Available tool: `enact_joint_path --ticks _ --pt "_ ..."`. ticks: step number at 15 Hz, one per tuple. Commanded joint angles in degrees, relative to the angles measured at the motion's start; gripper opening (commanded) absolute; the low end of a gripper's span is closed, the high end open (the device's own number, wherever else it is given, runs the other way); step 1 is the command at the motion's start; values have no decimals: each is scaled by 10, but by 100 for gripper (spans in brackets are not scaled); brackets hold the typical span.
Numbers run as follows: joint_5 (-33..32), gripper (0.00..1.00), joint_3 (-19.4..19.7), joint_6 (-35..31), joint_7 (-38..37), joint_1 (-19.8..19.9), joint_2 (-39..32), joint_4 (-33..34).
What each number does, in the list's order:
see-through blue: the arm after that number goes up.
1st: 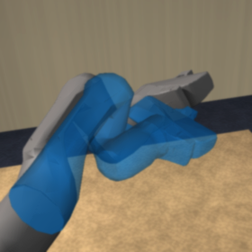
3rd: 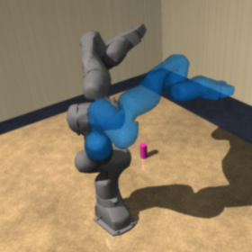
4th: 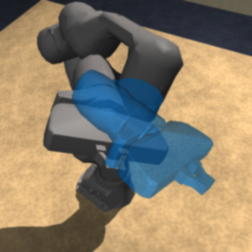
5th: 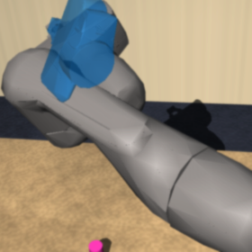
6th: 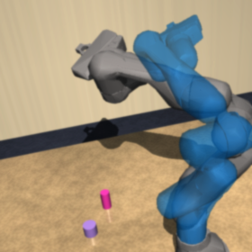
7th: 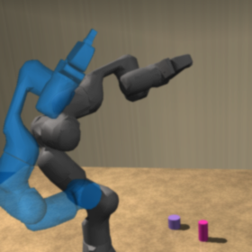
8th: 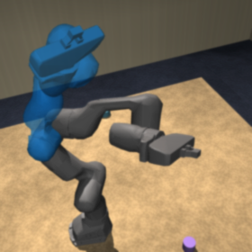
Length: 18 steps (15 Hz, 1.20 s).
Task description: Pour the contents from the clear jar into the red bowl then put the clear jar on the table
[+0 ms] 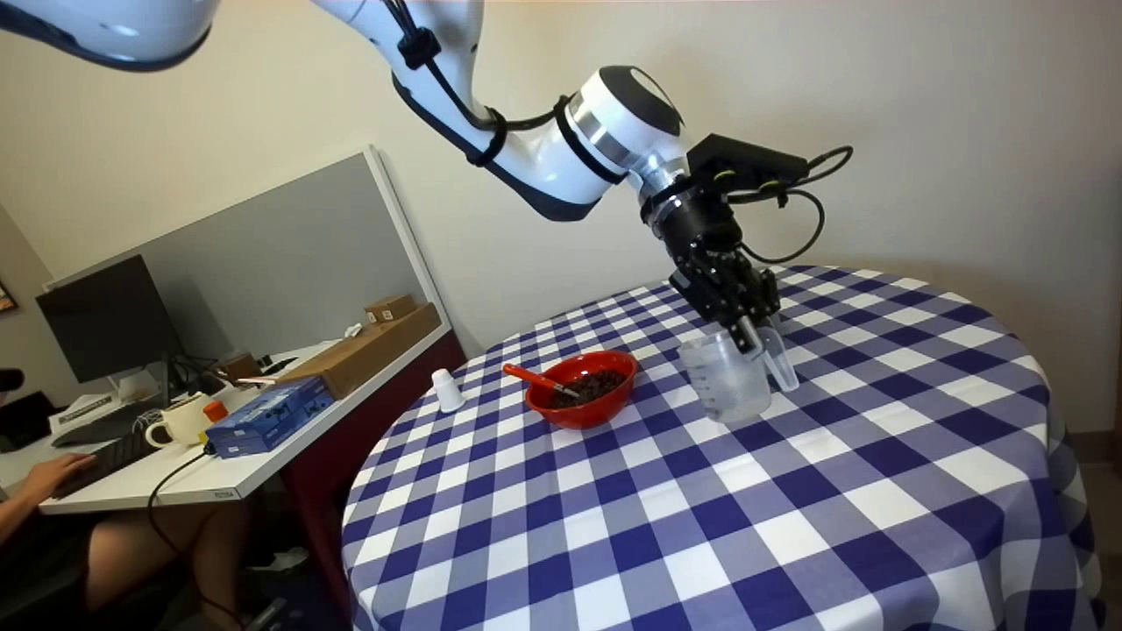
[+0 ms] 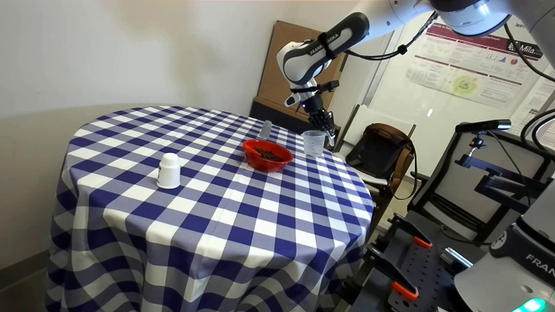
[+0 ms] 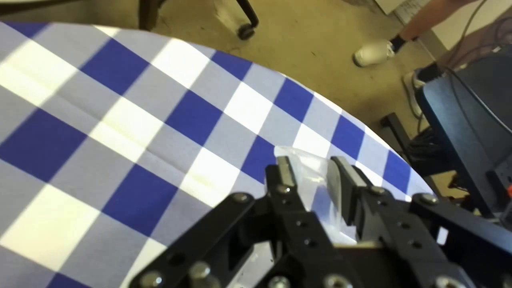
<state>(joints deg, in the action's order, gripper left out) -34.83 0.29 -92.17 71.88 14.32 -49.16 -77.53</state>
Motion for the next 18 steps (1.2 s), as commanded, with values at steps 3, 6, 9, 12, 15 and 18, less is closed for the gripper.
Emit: enact_joint_path --ticks 3,6,9,12,15,18 --pt "120 11 15 114 45 4 -67 112" --pt "161 11 17 121 25 11 -73 135" --pt "182 11 24 100 5 16 -76 153" --pt "189 11 31 69 -25 18 -81 162" --pt "191 11 34 21 -61 18 -83 153" --pt "190 12 36 -22 -98 15 -90 146"
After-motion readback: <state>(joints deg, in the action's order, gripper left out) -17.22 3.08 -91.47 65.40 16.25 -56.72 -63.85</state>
